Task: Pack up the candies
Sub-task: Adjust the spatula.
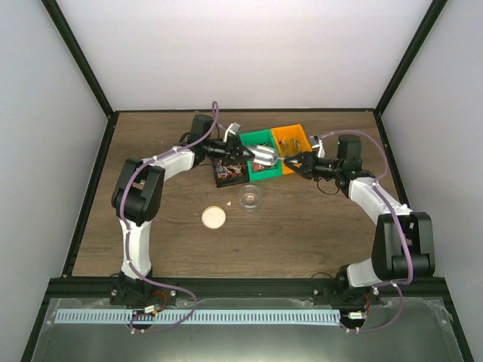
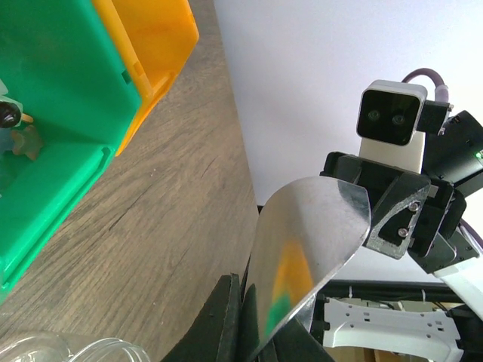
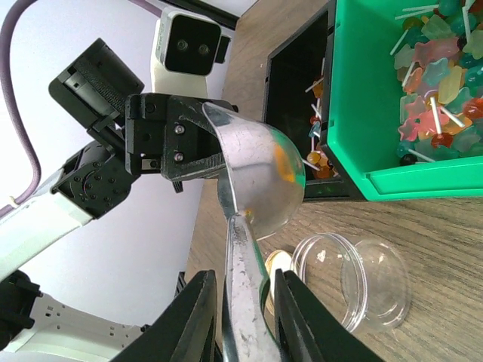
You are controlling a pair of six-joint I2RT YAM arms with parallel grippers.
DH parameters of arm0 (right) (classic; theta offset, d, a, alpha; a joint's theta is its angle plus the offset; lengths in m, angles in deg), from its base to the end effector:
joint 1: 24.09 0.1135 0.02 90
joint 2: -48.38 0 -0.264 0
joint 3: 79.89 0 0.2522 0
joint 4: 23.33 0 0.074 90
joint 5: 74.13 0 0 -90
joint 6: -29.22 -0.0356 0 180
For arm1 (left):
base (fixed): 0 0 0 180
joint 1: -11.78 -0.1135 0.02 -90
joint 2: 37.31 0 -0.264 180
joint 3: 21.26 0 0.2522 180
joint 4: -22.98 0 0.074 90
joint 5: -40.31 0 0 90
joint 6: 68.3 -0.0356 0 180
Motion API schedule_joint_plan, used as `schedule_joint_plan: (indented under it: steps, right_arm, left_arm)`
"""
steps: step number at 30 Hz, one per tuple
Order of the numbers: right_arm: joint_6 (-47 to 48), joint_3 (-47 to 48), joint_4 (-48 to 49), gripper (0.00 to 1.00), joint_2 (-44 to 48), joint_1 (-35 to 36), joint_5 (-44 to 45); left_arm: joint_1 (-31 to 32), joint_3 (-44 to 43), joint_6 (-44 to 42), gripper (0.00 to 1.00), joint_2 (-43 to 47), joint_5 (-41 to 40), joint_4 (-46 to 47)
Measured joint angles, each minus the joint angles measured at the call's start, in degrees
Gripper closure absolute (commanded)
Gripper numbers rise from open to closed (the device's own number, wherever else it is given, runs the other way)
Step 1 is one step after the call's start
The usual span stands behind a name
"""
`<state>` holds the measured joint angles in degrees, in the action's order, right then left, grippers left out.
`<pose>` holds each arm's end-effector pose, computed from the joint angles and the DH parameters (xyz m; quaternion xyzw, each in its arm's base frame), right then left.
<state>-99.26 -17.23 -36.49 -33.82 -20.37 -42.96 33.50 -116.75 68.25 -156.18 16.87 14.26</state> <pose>0.2970 0.0498 0.2408 0.0036 0.7999 0.5525 0.2345 0.4093 -0.1982 0.1978 0.1021 0.7715 -0.6245 0.0655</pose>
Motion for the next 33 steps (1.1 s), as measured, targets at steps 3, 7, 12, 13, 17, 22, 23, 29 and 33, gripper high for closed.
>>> schedule_joint_plan:
  steps: [3,7,12,13,17,22,23,29,33]
  right_arm:
    - [0.0,0.0,-0.2,0.76,0.3,-0.5,0.0]
    - [0.0,-0.2,-0.2,0.82,0.7,-1.5,0.0]
    - [0.1,-0.3,-0.1,0.88,0.7,-1.8,-1.2]
    - [0.1,-0.3,-0.1,0.87,0.7,-1.8,-1.5]
    - [0.2,-0.3,-0.1,0.81,0.7,-1.8,-2.0]
    - [0.1,-0.8,0.5,0.98,0.7,-2.0,-2.6]
    - [0.0,-0.8,0.8,0.99,0.7,-2.1,-2.9]
    - [0.1,-1.0,0.9,0.99,0.5,-2.1,-2.9]
    - [-0.5,-1.0,0.7,0.99,0.3,-2.1,-2.9]
  left_arm:
    - [0.0,0.1,0.2,0.96,0.0,0.2,0.3]
    - [-0.1,0.4,0.3,0.96,0.0,0.2,0.5]
    - [-0.3,0.9,0.6,0.96,0.0,0.8,0.9]
    - [-0.3,0.9,0.7,0.96,0.0,1.0,0.9]
    - [-0.3,1.0,1.2,0.96,0.0,1.2,1.3]
    - [-0.3,1.0,1.7,0.96,-0.1,1.3,2.2]
    - [-0.3,1.0,1.7,0.96,-0.2,1.5,2.3]
    - [-0.3,1.2,2.6,0.94,-0.6,1.7,2.8]
    - [-0.3,1.2,3.5,0.60,-0.9,1.5,3.6]
